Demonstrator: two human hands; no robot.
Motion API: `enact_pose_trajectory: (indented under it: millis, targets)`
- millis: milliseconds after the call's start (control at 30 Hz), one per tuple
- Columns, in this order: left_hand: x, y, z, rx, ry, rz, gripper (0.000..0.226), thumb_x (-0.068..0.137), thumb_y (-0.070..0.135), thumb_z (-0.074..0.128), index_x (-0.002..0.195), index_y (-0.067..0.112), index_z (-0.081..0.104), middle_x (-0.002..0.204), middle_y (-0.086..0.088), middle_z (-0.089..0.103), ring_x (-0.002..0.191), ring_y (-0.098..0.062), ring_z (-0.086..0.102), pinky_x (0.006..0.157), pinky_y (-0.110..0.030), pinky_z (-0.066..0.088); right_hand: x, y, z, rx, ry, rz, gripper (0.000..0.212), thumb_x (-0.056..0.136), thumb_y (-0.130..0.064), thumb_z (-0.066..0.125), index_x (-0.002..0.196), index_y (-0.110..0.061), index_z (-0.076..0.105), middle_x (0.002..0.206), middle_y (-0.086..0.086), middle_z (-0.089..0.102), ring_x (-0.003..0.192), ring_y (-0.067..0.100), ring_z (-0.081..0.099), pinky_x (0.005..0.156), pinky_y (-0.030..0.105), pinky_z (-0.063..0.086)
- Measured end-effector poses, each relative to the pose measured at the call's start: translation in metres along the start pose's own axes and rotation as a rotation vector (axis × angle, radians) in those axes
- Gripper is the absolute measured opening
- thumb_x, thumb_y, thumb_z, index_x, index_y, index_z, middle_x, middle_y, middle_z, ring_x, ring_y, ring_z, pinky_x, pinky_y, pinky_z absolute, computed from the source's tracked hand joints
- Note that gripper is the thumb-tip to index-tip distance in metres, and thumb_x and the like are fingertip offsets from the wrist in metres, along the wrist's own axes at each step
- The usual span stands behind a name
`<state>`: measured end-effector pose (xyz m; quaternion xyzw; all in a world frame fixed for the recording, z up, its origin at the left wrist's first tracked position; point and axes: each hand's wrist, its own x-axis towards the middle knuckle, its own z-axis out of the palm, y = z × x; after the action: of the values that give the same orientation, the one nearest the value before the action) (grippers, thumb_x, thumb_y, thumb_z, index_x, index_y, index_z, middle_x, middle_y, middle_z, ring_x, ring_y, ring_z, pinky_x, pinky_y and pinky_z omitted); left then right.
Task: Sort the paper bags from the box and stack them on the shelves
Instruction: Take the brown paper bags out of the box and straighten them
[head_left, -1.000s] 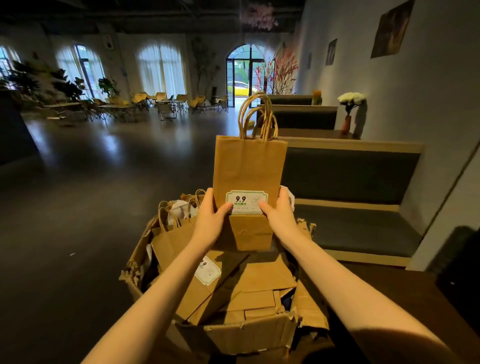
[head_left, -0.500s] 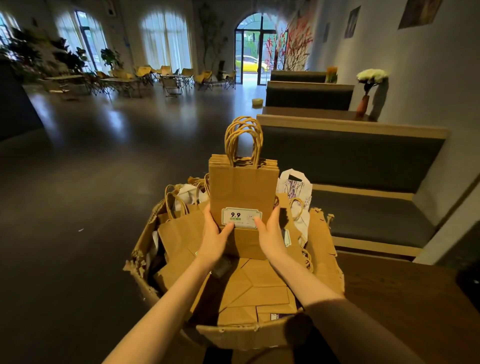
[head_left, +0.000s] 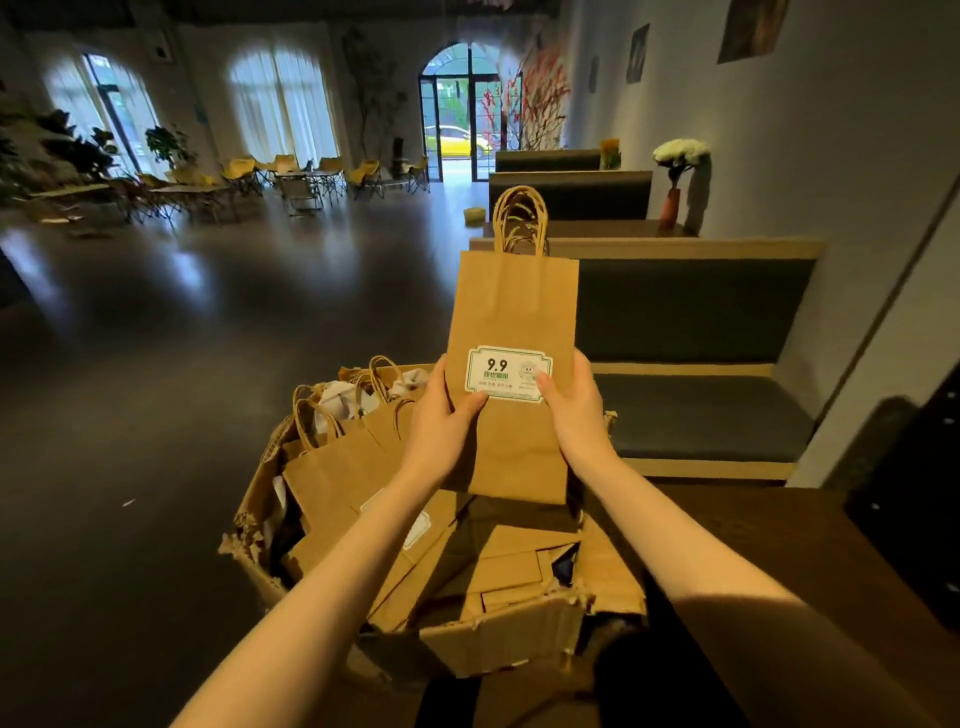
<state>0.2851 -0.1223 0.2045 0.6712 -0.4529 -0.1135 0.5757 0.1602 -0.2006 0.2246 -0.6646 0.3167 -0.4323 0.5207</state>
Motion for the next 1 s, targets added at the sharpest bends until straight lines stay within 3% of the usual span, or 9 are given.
enact_pose_trajectory:
  millis: [67, 133, 300, 433, 500, 733, 867, 1000]
  targets:
    - [-0.005, 0.015, 0.017, -0.013, -0.016, 0.003, 0.054, 0.093, 0.023, 0.055, 0.142, 0.016, 0.034, 0.135, 0.002, 0.052, 0.123, -0.015, 0.049, 0.103, -0.036, 0.041, -0.001, -0.005, -0.025, -0.025, 0.035, -0.025, 0.046, 0.097, -0.014, 0.048, 0.141, -0.011, 0.035, 0.135, 0.004, 0.051, 0.124, 0.015, 0.048, 0.098, 0.021, 0.044]
    - [-0.014, 0.031, 0.037, -0.041, -0.039, 0.01, 0.053, 0.094, 0.023, 0.054, 0.142, 0.018, 0.034, 0.136, 0.001, 0.051, 0.124, -0.016, 0.048, 0.105, -0.039, 0.041, -0.005, -0.008, -0.053, -0.032, 0.047, -0.028, 0.044, 0.097, -0.014, 0.049, 0.139, -0.012, 0.037, 0.134, 0.004, 0.052, 0.125, 0.018, 0.048, 0.104, 0.033, 0.042]
    - [-0.044, 0.069, 0.094, -0.131, -0.129, 0.03, 0.052, 0.091, 0.011, 0.056, 0.139, 0.014, 0.035, 0.132, 0.0, 0.053, 0.12, -0.012, 0.051, 0.092, -0.013, 0.044, -0.02, -0.004, -0.127, -0.028, 0.058, -0.006, 0.044, 0.096, -0.012, 0.05, 0.139, -0.01, 0.039, 0.132, 0.006, 0.054, 0.122, 0.017, 0.051, 0.1, 0.031, 0.044]
    - [-0.074, 0.083, 0.145, -0.114, -0.103, -0.058, 0.056, 0.087, 0.012, 0.062, 0.136, 0.016, 0.035, 0.132, -0.003, 0.051, 0.117, -0.018, 0.052, 0.1, -0.039, 0.045, -0.036, 0.015, -0.186, -0.027, 0.03, 0.066, 0.045, 0.096, -0.011, 0.052, 0.138, -0.012, 0.039, 0.131, 0.004, 0.053, 0.121, 0.016, 0.051, 0.093, 0.026, 0.046]
    - [-0.09, 0.087, 0.166, -0.065, -0.094, -0.113, 0.056, 0.086, 0.014, 0.065, 0.134, 0.016, 0.037, 0.129, -0.003, 0.053, 0.109, -0.02, 0.056, 0.096, -0.043, 0.046, -0.044, 0.028, -0.212, -0.029, 0.014, 0.118, 0.047, 0.094, -0.011, 0.054, 0.139, -0.012, 0.038, 0.132, 0.005, 0.053, 0.122, 0.017, 0.051, 0.091, 0.026, 0.046]
    - [-0.147, 0.072, 0.213, 0.004, -0.118, -0.258, 0.061, 0.083, 0.02, 0.07, 0.134, 0.014, 0.039, 0.13, 0.001, 0.051, 0.114, -0.016, 0.052, 0.095, -0.033, 0.045, -0.075, 0.07, -0.264, 0.065, -0.102, 0.332, 0.06, 0.091, -0.003, 0.056, 0.144, -0.022, 0.034, 0.128, 0.002, 0.058, 0.114, 0.016, 0.058, 0.088, 0.034, 0.052]
    - [-0.168, 0.047, 0.224, 0.058, -0.166, -0.342, 0.067, 0.08, 0.025, 0.073, 0.136, 0.015, 0.039, 0.136, -0.004, 0.051, 0.121, -0.023, 0.051, 0.1, -0.046, 0.044, -0.088, 0.103, -0.272, 0.114, -0.139, 0.454, 0.06, 0.09, 0.0, 0.056, 0.143, -0.023, 0.038, 0.125, 0.003, 0.062, 0.107, 0.015, 0.062, 0.083, 0.034, 0.054]
    - [-0.189, 0.017, 0.229, 0.133, -0.248, -0.446, 0.07, 0.082, 0.021, 0.071, 0.141, 0.013, 0.035, 0.14, -0.006, 0.048, 0.126, -0.023, 0.047, 0.105, -0.042, 0.039, -0.106, 0.146, -0.268, 0.157, -0.16, 0.551, 0.061, 0.091, 0.002, 0.055, 0.143, -0.023, 0.037, 0.123, 0.003, 0.063, 0.106, 0.016, 0.063, 0.082, 0.034, 0.055]
